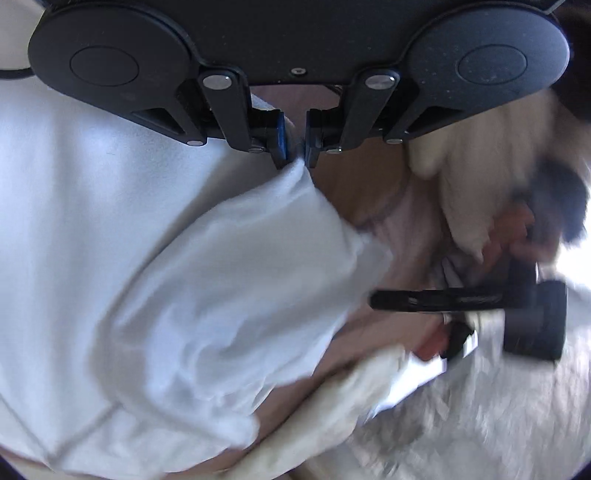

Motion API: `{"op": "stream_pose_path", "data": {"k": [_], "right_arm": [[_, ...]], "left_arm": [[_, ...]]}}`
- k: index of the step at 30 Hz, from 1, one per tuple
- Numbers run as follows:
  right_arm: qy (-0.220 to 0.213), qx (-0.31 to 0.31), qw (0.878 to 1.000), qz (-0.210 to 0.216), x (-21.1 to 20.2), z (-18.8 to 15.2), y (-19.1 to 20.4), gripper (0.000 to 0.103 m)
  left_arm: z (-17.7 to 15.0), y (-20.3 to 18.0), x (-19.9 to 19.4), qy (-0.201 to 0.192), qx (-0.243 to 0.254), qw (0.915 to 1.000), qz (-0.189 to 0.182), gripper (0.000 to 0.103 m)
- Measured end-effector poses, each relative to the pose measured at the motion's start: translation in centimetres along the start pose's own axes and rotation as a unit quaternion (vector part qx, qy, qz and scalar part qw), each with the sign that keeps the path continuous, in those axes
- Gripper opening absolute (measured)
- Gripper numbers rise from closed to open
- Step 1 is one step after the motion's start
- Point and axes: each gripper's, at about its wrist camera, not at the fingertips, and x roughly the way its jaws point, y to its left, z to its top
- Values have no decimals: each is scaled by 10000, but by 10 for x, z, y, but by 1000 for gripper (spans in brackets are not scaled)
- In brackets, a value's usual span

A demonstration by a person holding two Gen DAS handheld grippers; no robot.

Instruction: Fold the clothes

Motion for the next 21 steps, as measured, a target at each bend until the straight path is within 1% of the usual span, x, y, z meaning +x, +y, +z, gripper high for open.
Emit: {"op": "stream_pose_path", "data": {"k": [1, 2, 3, 4, 6, 8, 9, 11, 12, 13, 14, 15, 16, 17, 18, 19, 20, 21], "right_arm": [[-152, 126, 9997, 118, -7, 3, -2, 15], [-322, 190, 9991, 194, -14, 5, -2, 17], [-483, 265, 9981, 263, -22, 8, -4, 20], [-643, 341, 9968, 333, -29, 11, -6, 24], [-903, 671, 9928, 413, -38, 20, -16, 27], [-1010, 1061, 9885, 381, -51, 35, -32, 40], [-1057, 1234, 9861, 358, -58, 44, -41, 41], [-1086, 1319, 9850, 252, -66, 68, -53, 49], [-1079, 1168, 9872, 88, -63, 84, -56, 52], [-1053, 996, 9894, -95, -59, 96, -63, 61], [-977, 961, 9901, -306, -56, 106, -73, 62], [-907, 1005, 9895, -511, -50, 115, -85, 62], [-962, 1080, 9872, -671, -41, 120, -95, 62], [-1191, 1294, 9816, -743, -36, 121, -104, 63], [-1522, 1620, 9731, -606, -29, 117, -112, 63], [-1694, 1894, 9666, -347, -20, 112, -118, 62], [-1686, 2074, 9636, -42, -8, 107, -122, 63], [-1584, 2147, 9634, 274, 4, 103, -124, 63]], "left_arm": [[8, -2, -4, -208, 4, 9998, -21, 8], [16, -4, -8, -416, 9, 9991, -42, 8], [25, -4, -6, -479, -14, 9988, -90, 8], [35, -4, 3, -349, -72, 9992, -172, 8], [54, -2, 25, -43, -242, 9989, -395, 9], [70, -4, 49, 176, -348, 9972, -640, 10], [76, -5, 61, 222, -319, 9965, -743, 13], [81, -4, 82, 206, -330, 9962, -773, 26], [82, -3, 92, 176, -350, 9964, -754, 31], [82, -2, 103, 146, -369, 9965, -734, 44], [83, -1, 113, 115, -389, 9966, -714, 53], [84, 0, 123, 85, -408, 9967, -695, 53], [84, 1, 134, 55, -428, 9968, -675, 53], [85, 2, 144, 25, -447, 9968, -655, 53], [86, 3, 155, -5, -467, 9969, -636, 53], [87, 4, 165, -35, -486, 9969, -616, 51], [87, 6, 175, -65, -506, 9969, -596, 50], [87, 6, 181, -96, -494, 9970, -582, 48]]}}
